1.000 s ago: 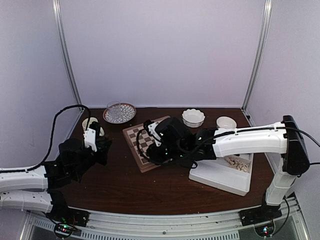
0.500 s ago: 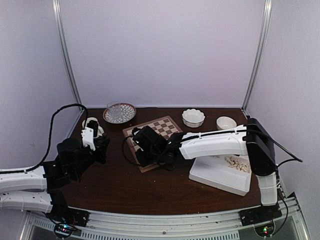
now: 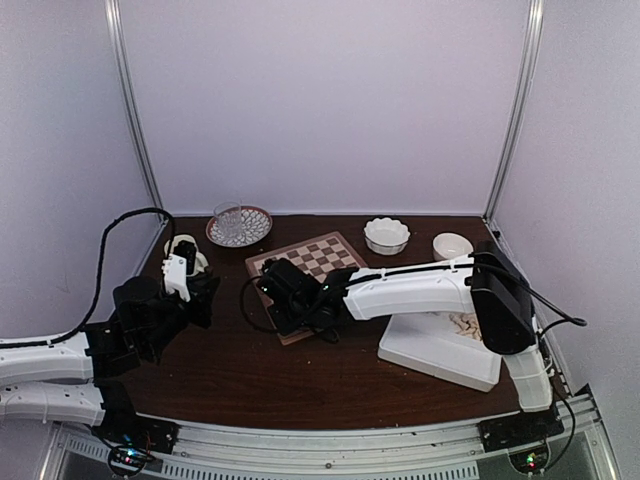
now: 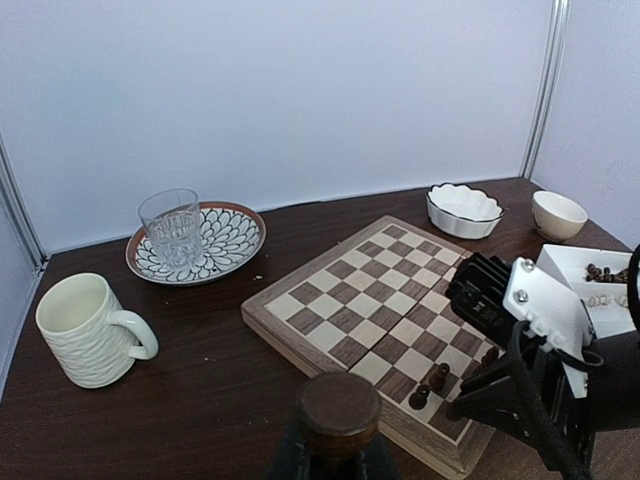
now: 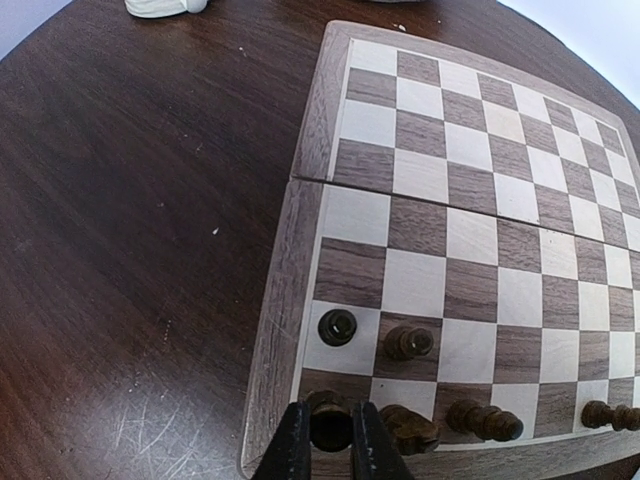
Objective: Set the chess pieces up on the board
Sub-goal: Place the rook at h8.
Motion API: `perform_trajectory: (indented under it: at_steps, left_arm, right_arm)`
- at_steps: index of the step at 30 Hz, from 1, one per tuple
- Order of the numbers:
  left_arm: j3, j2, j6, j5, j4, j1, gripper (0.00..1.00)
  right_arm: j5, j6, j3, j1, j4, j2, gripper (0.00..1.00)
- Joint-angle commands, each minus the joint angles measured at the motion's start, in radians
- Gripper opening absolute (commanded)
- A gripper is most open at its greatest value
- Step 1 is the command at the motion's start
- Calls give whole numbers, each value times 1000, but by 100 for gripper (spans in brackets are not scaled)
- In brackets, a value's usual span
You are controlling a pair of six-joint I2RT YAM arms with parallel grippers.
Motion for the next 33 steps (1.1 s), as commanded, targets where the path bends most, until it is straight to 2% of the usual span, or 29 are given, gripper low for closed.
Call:
perform_trajectory:
  at_steps: [1, 13, 21, 33]
  left_arm:
    - [17, -18, 14, 0, 27, 2, 0]
    - [22, -8, 12, 5, 26, 2, 0]
    - [26, -4, 12, 8, 24, 2, 0]
    - [29, -2, 12, 14, 18, 2, 0]
  right_arm:
    - [25, 12, 27, -5, -18, 24, 9]
    - [2, 12, 30, -11, -18, 47, 10]
    - [-3, 6, 37, -12, -21, 49, 23]
    - [-6, -17, 107, -10, -75, 46, 24]
